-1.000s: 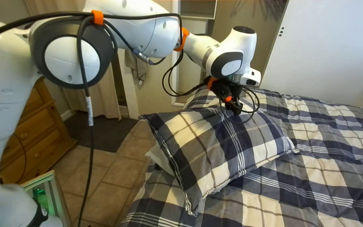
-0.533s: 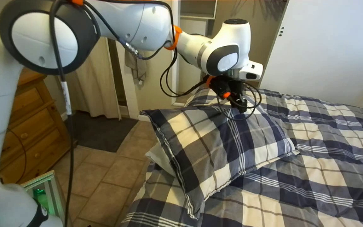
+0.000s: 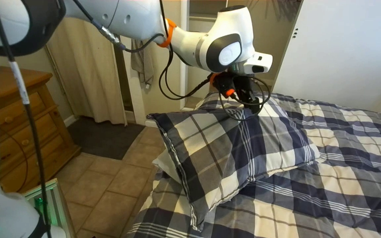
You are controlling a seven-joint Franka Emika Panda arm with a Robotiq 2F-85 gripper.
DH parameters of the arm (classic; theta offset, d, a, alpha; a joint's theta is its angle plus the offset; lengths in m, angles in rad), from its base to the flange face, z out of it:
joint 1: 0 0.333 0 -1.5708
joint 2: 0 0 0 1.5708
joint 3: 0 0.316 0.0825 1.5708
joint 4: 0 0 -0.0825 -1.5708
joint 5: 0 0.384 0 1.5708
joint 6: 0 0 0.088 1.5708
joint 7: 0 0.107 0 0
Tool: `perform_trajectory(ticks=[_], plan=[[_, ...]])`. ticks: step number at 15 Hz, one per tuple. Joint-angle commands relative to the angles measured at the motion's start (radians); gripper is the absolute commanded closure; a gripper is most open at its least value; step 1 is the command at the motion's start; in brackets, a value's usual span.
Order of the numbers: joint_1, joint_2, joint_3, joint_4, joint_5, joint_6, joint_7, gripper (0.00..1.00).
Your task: Move the top pillow to the right, then move the white pillow to the left
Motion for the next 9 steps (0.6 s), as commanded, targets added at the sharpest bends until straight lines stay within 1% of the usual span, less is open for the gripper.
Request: perform_trajectory(ticks=[1,4,7,9], plan=[[0.024,-0.146,-0.049,-0.13,-0.122,0.072,0.084,1.0],[0.021,-0.216,-0.075,-0.186,-0.226,0.094,0.146,1.0],[0.006,-0.269,-0.093,-0.222,-0.373,0.09,0.168,1.0],[-0.012,-0.299,-0.095,-0.242,-0.44,0.087,0.172,1.0]])
